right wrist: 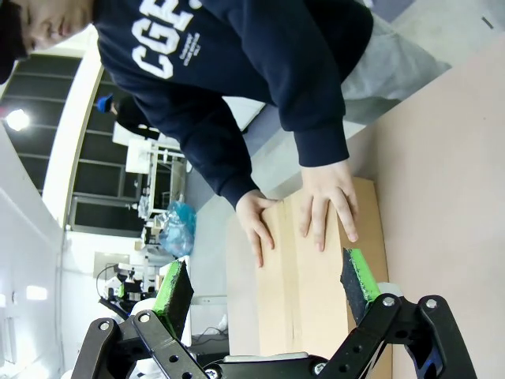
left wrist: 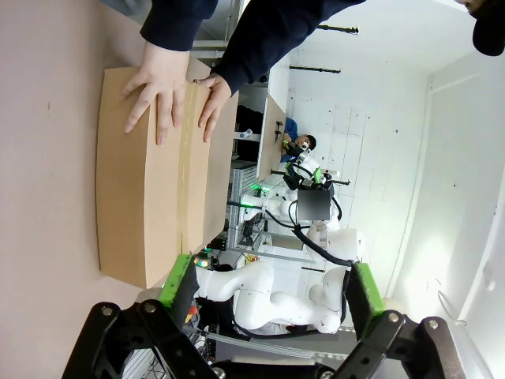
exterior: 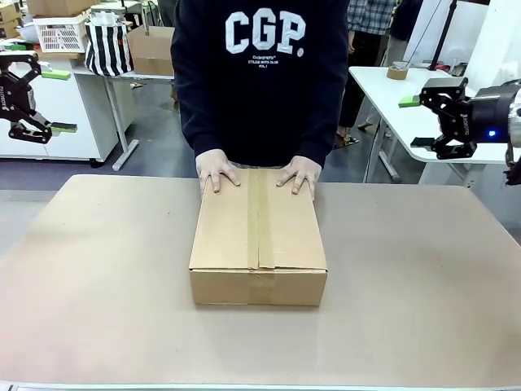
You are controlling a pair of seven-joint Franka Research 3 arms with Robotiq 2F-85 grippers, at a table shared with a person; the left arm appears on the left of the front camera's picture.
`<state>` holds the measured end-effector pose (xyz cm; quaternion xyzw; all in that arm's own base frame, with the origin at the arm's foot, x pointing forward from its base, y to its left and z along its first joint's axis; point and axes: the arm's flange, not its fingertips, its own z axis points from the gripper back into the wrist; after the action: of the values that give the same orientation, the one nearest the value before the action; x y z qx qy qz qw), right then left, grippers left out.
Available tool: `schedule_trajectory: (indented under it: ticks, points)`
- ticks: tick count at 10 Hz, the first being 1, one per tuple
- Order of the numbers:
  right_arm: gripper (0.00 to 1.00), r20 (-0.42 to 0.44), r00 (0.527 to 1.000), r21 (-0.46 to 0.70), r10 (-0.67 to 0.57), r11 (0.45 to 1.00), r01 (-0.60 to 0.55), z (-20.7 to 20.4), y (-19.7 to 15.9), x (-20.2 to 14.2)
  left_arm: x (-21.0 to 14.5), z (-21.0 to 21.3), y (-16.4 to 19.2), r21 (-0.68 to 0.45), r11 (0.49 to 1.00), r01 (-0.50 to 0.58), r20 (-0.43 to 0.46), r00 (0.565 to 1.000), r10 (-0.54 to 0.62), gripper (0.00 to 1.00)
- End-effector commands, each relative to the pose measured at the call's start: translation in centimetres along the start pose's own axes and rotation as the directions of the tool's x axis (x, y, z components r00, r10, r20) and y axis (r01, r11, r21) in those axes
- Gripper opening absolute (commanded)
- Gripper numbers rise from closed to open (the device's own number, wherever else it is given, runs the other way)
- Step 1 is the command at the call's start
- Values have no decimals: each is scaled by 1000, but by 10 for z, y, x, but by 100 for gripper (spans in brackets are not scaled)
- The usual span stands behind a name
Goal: Pack the gift set into the box.
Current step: Press and hold the closed box until the human finishes sealing it.
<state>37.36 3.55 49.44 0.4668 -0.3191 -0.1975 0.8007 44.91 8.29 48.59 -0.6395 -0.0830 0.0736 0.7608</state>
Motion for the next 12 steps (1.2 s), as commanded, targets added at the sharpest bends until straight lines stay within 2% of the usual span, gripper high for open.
schedule_trajectory:
  ticks: [1, 8, 9, 10, 11, 12]
  points:
    - [100, -6, 1000, -4, -5, 1000, 5, 8, 11, 4, -3, -2, 1, -4, 1000, 7, 12, 1000, -7, 100]
    - [100, -6, 1000, -4, -5, 1000, 5, 8, 11, 4, -3, -2, 1, -4, 1000, 7, 12, 1000, -7, 100]
    - [100, 0, 1000, 0, 0, 1000, 0, 0, 0, 0, 0, 0, 0, 0, 1000, 0, 0, 1000, 0, 100]
    - [100, -107, 985, 55, 138, 990, -133, -20, 14, -7, -4, -26, -8, -42, 990, 136, -51, 989, -138, 100]
    - [100, -218, 911, 175, 351, 932, -317, -41, 28, -18, -13, -54, -16, -84, 949, 304, -111, 944, -312, 100]
    - [100, -340, 756, 357, 559, 821, -446, -63, 45, -34, -27, -86, -23, -134, 889, 438, -171, 873, -456, 100]
